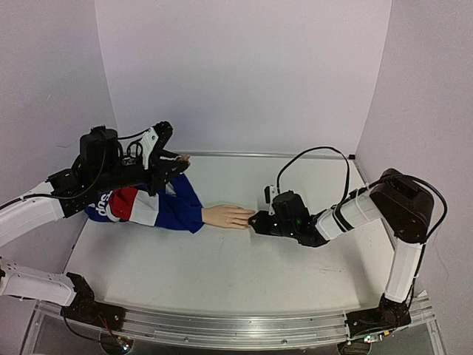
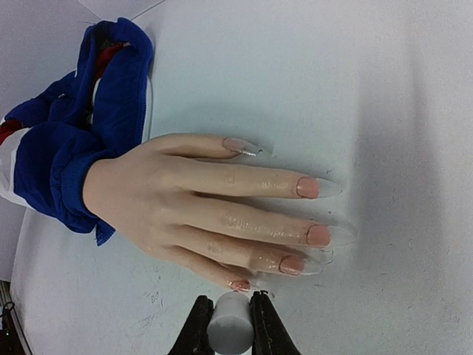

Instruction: Paint the nails

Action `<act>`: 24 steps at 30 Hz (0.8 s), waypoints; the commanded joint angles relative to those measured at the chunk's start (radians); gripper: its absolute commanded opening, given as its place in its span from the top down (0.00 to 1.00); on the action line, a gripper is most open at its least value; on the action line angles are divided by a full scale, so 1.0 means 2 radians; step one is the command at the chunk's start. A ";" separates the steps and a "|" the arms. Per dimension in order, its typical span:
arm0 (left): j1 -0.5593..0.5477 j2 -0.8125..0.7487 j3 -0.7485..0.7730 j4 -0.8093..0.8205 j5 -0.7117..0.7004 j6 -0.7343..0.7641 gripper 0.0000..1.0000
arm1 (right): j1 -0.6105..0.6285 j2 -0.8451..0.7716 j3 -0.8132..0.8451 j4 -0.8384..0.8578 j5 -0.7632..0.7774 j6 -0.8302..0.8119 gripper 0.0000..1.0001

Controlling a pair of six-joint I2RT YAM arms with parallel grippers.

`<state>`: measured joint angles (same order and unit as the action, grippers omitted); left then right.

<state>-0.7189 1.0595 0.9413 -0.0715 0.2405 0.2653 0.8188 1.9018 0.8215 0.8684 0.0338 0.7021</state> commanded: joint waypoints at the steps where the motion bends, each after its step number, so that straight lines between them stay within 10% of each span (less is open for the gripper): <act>1: 0.001 -0.005 0.005 0.017 0.006 0.006 1.00 | 0.000 0.006 0.025 0.013 -0.002 -0.008 1.00; 24: 0.001 -0.001 0.006 0.016 0.007 0.007 1.00 | 0.000 0.010 0.024 -0.004 0.007 -0.002 1.00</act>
<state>-0.7189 1.0611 0.9413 -0.0715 0.2409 0.2657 0.8188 1.9152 0.8467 0.8520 0.0368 0.6998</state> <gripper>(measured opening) 0.216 0.144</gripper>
